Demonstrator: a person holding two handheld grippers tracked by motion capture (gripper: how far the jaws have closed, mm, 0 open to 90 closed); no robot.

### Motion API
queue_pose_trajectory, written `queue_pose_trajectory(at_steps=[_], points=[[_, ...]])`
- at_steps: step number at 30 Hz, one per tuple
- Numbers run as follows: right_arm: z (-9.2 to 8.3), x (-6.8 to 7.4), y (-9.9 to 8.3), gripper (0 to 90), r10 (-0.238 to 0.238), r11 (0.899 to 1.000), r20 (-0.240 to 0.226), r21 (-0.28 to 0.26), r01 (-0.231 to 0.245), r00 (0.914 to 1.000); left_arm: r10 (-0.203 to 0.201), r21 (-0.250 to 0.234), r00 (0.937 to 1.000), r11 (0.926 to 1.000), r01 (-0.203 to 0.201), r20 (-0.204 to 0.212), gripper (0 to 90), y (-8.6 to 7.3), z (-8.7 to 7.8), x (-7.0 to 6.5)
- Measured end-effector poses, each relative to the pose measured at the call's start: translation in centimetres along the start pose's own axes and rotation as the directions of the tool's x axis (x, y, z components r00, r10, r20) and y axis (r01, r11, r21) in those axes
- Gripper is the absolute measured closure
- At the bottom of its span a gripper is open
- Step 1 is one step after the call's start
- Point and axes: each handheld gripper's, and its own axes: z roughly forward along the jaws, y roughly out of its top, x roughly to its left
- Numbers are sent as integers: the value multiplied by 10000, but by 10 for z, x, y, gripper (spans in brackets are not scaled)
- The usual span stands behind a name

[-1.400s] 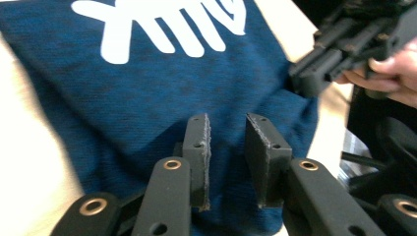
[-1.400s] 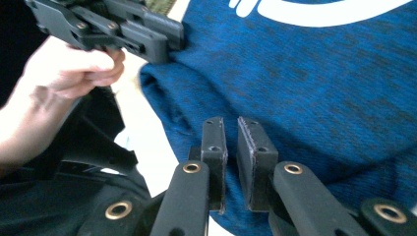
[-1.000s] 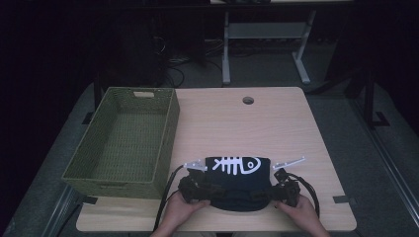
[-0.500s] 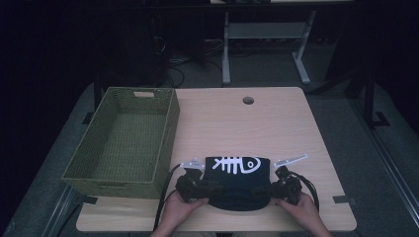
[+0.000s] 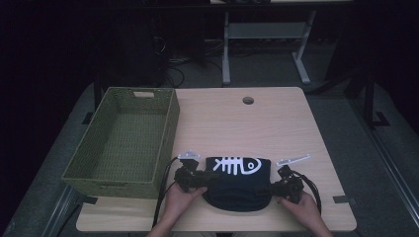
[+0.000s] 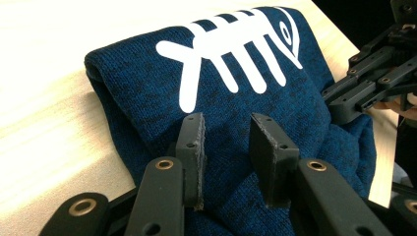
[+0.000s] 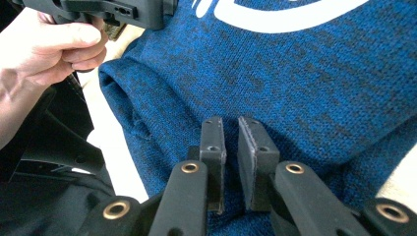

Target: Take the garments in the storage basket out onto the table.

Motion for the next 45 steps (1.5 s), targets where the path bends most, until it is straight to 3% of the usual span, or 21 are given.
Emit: queue_pose_trajectory(at_steps=[3,6,11,14,17,20,24,32,39,45], points=[[-3,4,5,786,-97,9999,-63,-40,97,9999,128,-422,9997,9990,-118,225,654,5,-4,-5],[-5,8,15,784,-195,9980,-184,-605,184,9996,47,-697,9997,9976,-31,223,647,10,-3,-4],[2,8,41,774,-114,9950,2,-996,113,9999,-166,-460,9998,9988,169,78,639,15,8,0],[10,1,48,774,54,9977,352,-672,-30,9994,-266,-214,9996,9994,266,24,640,14,14,4],[18,-7,46,780,151,9994,593,-334,-131,9981,-130,-250,9999,9996,129,-44,640,13,15,3],[17,-7,44,733,166,9990,495,-414,-146,9986,-150,-355,9998,9993,145,-142,623,13,11,1],[3,-3,41,693,182,9968,700,-792,-126,9974,-200,-556,9990,9983,178,-393,607,12,1,-2],[-25,-7,25,629,369,9905,1535,-1363,-158,9875,-826,-872,9942,9933,764,-694,593,2,-11,3],[-30,-12,15,597,646,9855,1863,-1666,-333,9804,-1236,-789,9890,9900,1172,-814,562,-6,-9,9],[-28,-11,18,633,721,9849,2043,-1688,-374,9763,-1437,-797,9863,9873,1373,-811,560,-6,-9,11]])
